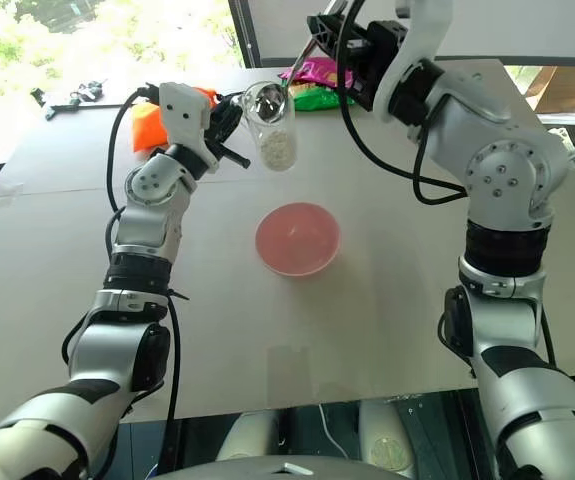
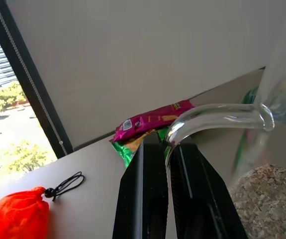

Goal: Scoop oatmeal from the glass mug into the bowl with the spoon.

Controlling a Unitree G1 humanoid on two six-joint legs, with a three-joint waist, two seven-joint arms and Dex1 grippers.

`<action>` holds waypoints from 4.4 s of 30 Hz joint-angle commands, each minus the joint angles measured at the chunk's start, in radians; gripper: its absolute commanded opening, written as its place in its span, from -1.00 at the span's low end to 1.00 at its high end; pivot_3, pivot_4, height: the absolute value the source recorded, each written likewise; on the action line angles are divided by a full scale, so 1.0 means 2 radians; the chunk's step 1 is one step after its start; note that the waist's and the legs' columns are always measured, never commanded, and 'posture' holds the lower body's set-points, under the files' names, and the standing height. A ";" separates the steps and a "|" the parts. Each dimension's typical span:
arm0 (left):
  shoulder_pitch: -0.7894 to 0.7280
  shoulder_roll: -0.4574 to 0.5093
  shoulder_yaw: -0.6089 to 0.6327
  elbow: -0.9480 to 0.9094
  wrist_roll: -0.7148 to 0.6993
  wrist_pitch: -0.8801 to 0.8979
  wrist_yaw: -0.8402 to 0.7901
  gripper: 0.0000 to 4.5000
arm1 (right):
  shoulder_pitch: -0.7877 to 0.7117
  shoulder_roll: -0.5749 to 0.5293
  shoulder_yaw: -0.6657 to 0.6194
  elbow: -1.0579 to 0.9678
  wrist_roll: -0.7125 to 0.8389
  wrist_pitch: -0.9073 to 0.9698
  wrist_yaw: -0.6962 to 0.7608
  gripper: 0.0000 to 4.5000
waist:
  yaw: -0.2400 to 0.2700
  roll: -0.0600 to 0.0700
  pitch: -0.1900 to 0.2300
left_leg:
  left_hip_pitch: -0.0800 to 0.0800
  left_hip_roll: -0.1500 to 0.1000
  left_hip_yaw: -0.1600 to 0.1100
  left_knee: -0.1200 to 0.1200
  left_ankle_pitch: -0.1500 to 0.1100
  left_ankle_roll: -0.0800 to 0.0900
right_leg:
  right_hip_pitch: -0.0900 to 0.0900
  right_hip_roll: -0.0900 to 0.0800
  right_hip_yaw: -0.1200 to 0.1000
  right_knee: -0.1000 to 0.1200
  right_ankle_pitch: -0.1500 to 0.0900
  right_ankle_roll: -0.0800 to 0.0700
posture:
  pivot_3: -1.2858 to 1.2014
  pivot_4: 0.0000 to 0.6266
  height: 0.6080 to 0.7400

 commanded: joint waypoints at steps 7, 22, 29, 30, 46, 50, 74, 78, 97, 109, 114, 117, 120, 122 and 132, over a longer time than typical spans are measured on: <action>-0.028 0.015 -0.004 0.019 0.022 -0.082 -0.002 -0.97 | -0.003 -0.029 0.092 -0.019 -0.138 -0.095 0.075 -1.00 | -0.004 0.000 0.000 | 0.000 0.000 0.000 0.000 0.000 0.000 | 0.000 0.000 0.000 0.000 0.000 0.000 | 0.03 -0.52 1.00; 0.014 0.014 -0.014 -0.030 0.056 -0.120 0.037 -0.97 | 0.047 0.001 0.197 -0.022 -0.290 -0.159 0.133 -1.00 | -0.004 0.000 0.000 | 0.000 0.000 -0.001 0.001 0.000 0.000 | 0.000 0.000 0.000 0.001 0.000 0.000 | 0.03 -0.52 1.00; 0.018 0.014 -0.012 -0.030 0.057 -0.122 0.037 -0.97 | 0.056 0.045 0.150 -0.030 -0.237 -0.077 0.127 -1.00 | -0.003 0.000 0.000 | 0.000 0.000 -0.001 0.002 0.000 0.000 | 0.000 0.000 -0.001 0.001 0.000 0.000 | 0.03 -0.52 1.00; 0.019 0.014 -0.012 -0.030 0.057 -0.122 0.037 -0.97 | 0.056 0.054 0.138 -0.032 -0.225 -0.061 0.122 -1.00 | -0.003 0.000 0.000 | 0.000 0.000 -0.001 0.002 0.000 0.000 | 0.000 0.000 -0.001 0.001 0.000 0.000 | 0.03 -0.52 1.00; 0.019 0.017 -0.005 0.008 0.044 -0.119 0.029 -0.97 | 0.008 0.118 -0.016 -0.026 -0.112 0.083 0.041 -1.00 | -0.004 0.000 0.000 | 0.000 -0.001 -0.001 0.003 0.000 0.000 | 0.000 0.000 0.000 0.002 0.000 0.000 | 0.03 -0.52 1.00; 0.020 0.014 -0.007 0.006 0.043 -0.117 0.029 -0.97 | 0.006 0.111 -0.016 -0.025 -0.116 0.081 0.036 -1.00 | -0.004 0.000 0.000 | 0.000 -0.001 -0.001 0.003 0.000 0.000 | 0.000 0.000 0.000 0.002 0.000 0.000 | 0.03 -0.52 1.00; 0.050 0.008 -0.006 -0.038 0.031 -0.071 0.031 -0.97 | -0.007 0.116 -0.055 -0.010 -0.081 0.089 -0.009 -1.00 | -0.004 0.000 0.000 | 0.000 -0.001 -0.001 0.003 0.000 0.000 | 0.000 0.000 0.000 0.002 0.000 0.000 | 0.03 -0.52 1.00; 0.060 0.005 -0.004 -0.057 0.026 -0.055 0.034 -0.97 | -0.006 0.116 -0.061 -0.008 -0.071 0.097 -0.020 -1.00 | -0.005 0.000 0.000 | 0.000 -0.001 -0.001 0.003 0.000 0.000 | 0.000 0.000 0.000 0.002 0.000 0.000 | 0.03 -0.52 1.00; 0.076 -0.002 -0.002 -0.090 0.020 -0.026 0.044 -0.97 | -0.048 0.169 -0.206 0.067 0.072 0.211 -0.171 -1.00 | -0.005 0.000 0.000 | 0.000 0.000 -0.001 0.003 0.000 0.000 | 0.000 0.000 0.000 0.003 0.000 0.000 | 0.03 -0.52 1.00; 0.090 -0.004 -0.004 -0.093 0.028 -0.024 0.044 -0.97 | -0.087 0.163 -0.272 0.140 0.138 0.243 -0.293 -1.00 | -0.006 0.000 0.000 | 0.000 0.000 0.000 0.003 0.000 0.000 | 0.000 0.000 0.000 0.003 0.000 0.000 | 0.03 -0.52 1.00; 0.094 0.001 -0.004 -0.090 0.034 -0.024 0.043 -0.97 | -0.101 0.146 -0.276 0.161 0.158 0.234 -0.311 -1.00 | -0.006 0.000 0.000 | 0.000 0.000 0.000 0.003 0.000 0.000 | 0.000 0.000 0.000 0.003 0.000 0.000 | 0.03 -0.52 1.00; 0.094 0.002 -0.003 -0.088 0.035 -0.024 0.043 -0.97 | -0.106 0.140 -0.277 0.169 0.176 0.229 -0.322 -1.00 | -0.006 0.000 0.000 | 0.000 0.000 0.000 0.003 0.000 0.000 | 0.000 0.000 0.000 0.003 0.000 0.000 | 0.03 -0.52 1.00; 0.093 0.003 -0.003 -0.084 0.035 -0.025 0.043 -0.97 | -0.111 0.134 -0.276 0.176 0.192 0.225 -0.334 -1.00 | -0.006 0.000 0.000 | 0.000 0.000 0.000 0.003 0.000 0.000 | 0.000 0.000 0.000 0.003 0.000 0.000 | 0.03 -0.52 1.00; 0.092 0.003 -0.003 -0.083 0.034 -0.026 0.043 -0.97 | -0.112 0.129 -0.274 0.178 0.203 0.223 -0.341 -1.00 | -0.006 0.000 0.000 | 0.000 0.000 0.000 0.003 0.000 0.000 | 0.000 0.000 0.000 0.003 0.000 0.000 | 0.03 -0.52 1.00; 0.100 0.004 0.002 -0.093 0.026 -0.027 0.038 -0.97 | -0.097 0.103 -0.261 0.184 0.242 0.212 -0.371 -1.00 | -0.006 0.000 0.000 | 0.000 0.000 0.000 0.003 0.000 0.000 | 0.000 0.000 0.000 0.003 0.000 0.000 | 0.03 -0.52 1.00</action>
